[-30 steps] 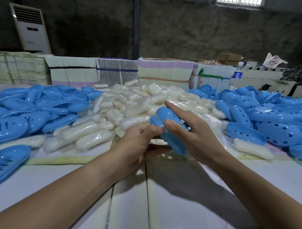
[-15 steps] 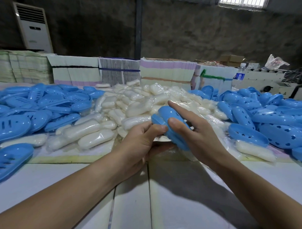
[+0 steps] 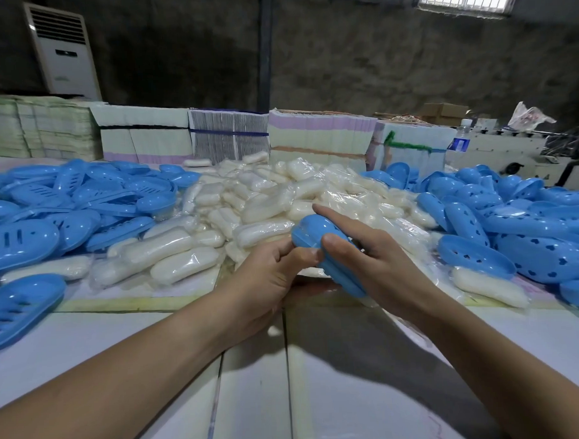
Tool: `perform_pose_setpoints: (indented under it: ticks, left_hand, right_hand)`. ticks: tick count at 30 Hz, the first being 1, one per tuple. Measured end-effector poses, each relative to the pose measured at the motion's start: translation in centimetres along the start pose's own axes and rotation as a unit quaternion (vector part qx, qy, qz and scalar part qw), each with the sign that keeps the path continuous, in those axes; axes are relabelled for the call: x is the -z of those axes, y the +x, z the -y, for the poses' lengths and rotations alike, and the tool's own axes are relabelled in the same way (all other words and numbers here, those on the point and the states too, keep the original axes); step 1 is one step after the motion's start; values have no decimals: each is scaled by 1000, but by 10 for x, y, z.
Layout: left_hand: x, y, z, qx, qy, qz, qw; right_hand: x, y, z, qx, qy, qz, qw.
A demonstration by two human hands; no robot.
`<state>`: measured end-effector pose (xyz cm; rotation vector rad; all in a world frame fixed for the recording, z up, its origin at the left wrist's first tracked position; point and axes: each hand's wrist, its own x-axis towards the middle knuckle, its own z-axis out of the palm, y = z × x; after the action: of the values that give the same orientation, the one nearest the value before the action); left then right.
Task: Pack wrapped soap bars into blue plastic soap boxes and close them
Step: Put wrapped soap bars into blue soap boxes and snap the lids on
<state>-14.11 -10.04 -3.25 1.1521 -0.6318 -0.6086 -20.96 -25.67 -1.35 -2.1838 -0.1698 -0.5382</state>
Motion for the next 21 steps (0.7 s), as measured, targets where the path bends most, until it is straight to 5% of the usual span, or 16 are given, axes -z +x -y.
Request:
perform_pose_setpoints:
  ticks: [10,21]
  left_hand:
    - [6,-1,-1,38,82,20,996]
    - [-9,1,-4,0,9,16,1000]
  right_hand:
    - [9,-4,2,-8,-5,63,998]
    - [-5,-1,9,7,27,-50,998]
